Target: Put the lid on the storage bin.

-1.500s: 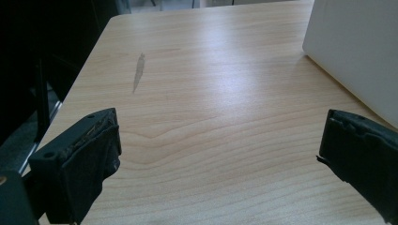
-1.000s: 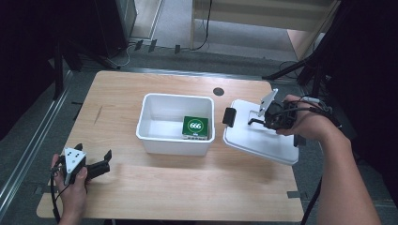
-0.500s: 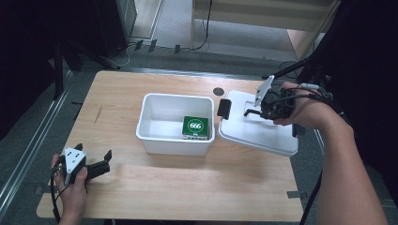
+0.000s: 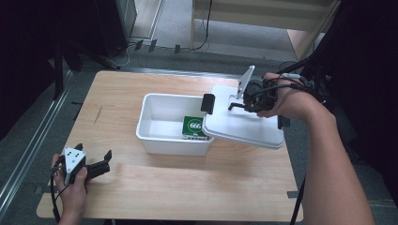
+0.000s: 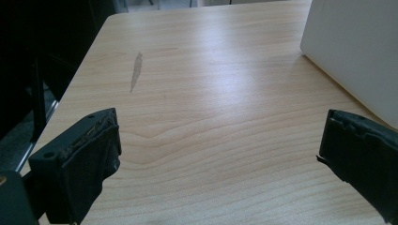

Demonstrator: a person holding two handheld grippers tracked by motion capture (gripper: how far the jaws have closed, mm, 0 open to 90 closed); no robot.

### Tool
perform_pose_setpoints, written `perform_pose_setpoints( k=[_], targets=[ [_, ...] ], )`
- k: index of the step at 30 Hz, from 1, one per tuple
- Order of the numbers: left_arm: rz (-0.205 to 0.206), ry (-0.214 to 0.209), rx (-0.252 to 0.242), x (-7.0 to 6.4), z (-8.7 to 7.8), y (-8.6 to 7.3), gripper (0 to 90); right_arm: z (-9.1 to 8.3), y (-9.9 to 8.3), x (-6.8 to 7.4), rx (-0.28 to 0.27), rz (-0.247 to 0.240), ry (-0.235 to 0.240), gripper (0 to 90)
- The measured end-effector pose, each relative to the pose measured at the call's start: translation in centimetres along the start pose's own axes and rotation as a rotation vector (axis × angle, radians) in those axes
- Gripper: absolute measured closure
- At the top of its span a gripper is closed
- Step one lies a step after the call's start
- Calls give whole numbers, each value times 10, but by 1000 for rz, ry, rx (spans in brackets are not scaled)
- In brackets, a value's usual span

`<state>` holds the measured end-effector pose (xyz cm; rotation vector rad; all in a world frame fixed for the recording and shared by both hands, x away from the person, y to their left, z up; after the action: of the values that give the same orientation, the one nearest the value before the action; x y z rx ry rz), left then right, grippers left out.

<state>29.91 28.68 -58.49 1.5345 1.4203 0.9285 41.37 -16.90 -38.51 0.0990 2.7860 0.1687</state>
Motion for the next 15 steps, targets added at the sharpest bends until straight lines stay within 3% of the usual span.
perform_pose_setpoints(
  k=[15],
  targets=[
    [-3, -2, 5, 0, 0, 0, 0, 7, 51, 3, -28, -40, 32, 854]
  ],
)
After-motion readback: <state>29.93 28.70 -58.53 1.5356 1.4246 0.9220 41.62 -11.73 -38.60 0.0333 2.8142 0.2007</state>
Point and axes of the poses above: each handheld gripper's, and its own axes: z roughly forward along the jaws, y roughly out of its top, x roughly to its left, the point moved 9 cm from there along z, roughly forward along the jaws, and after that the axes turned 2 degrees about -z, right-handed, at the moved point
